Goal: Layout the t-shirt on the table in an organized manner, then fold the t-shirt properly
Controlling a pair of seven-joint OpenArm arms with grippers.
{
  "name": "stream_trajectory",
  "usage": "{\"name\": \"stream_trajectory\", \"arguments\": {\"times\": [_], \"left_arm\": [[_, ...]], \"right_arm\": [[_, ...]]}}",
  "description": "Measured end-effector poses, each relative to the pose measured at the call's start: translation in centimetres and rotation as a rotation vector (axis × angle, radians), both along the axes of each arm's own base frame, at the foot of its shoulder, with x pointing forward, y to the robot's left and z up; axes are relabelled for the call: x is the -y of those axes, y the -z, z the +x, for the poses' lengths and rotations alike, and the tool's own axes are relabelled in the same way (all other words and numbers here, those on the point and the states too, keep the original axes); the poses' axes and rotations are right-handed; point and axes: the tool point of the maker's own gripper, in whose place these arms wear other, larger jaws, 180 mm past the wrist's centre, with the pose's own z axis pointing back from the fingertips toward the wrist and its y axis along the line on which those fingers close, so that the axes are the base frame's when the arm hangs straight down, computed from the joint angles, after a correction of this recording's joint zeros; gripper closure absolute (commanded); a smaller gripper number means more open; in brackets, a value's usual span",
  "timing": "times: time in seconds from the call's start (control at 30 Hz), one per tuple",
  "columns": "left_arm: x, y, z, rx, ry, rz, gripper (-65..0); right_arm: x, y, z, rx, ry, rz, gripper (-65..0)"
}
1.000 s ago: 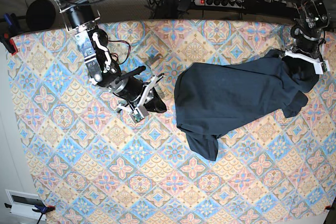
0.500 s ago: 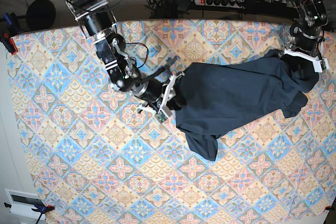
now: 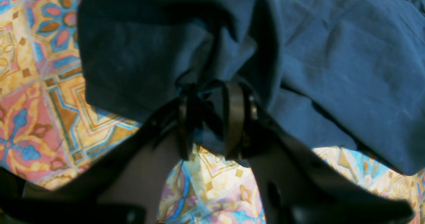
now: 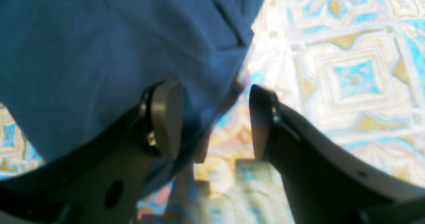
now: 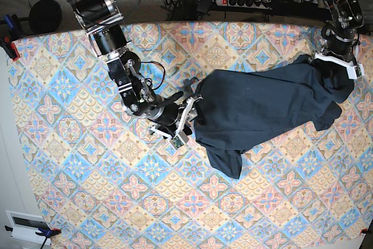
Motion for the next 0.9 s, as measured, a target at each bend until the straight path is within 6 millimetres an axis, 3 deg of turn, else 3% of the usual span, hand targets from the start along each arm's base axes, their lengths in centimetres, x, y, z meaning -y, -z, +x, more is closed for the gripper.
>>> {"name": "stream_trajectory", "arguments": {"times": [0.13, 0.37, 0.43, 0.53, 0.6, 0.63, 0.8, 0.9], "left_arm": [[0.0, -0.1, 0.1, 0.003, 0.000, 0.000, -14.3], [0.0, -0.1, 0.1, 0.003, 0.000, 0.000, -14.3], [0.0, 0.0, 0.1, 0.002, 0.000, 0.000, -14.3], [0.0, -0.1, 0.1, 0.003, 0.000, 0.000, -14.3], [0.0, -0.1, 0.2, 0.006, 0.000, 0.000, -14.3], [0.0, -0.1, 0.2, 0.006, 0.000, 0.000, -14.3], [-0.2, -0.6, 0.9, 0.025, -0.004, 0.005, -14.2], [-0.3, -1.0, 1.2, 0.037, 0.003, 0.014, -14.2]], "right_arm": [[-1.4, 1.7, -1.3, -0.066, -0.013, 0.006, -31.1], [-2.8, 2.6, -1.6, -0.102, -0.006, 0.036, -30.7], [-2.7, 2.5, -1.4, -0.102, -0.009, 0.029, -28.0], [-2.6, 2.4, -1.4, -0.099, -0.008, 0.024, -15.8], [-2.8, 1.4, -1.4, -0.073, -0.017, 0.029, -3.1], [-3.0, 0.6, -1.2, -0.052, -0.019, 0.040, 0.0], [-3.4, -5.9, 1.1, 0.121, 0.005, 0.153, 0.0], [-2.4, -6.9, 0.6, 0.145, 0.025, 0.187, 0.0]]}}
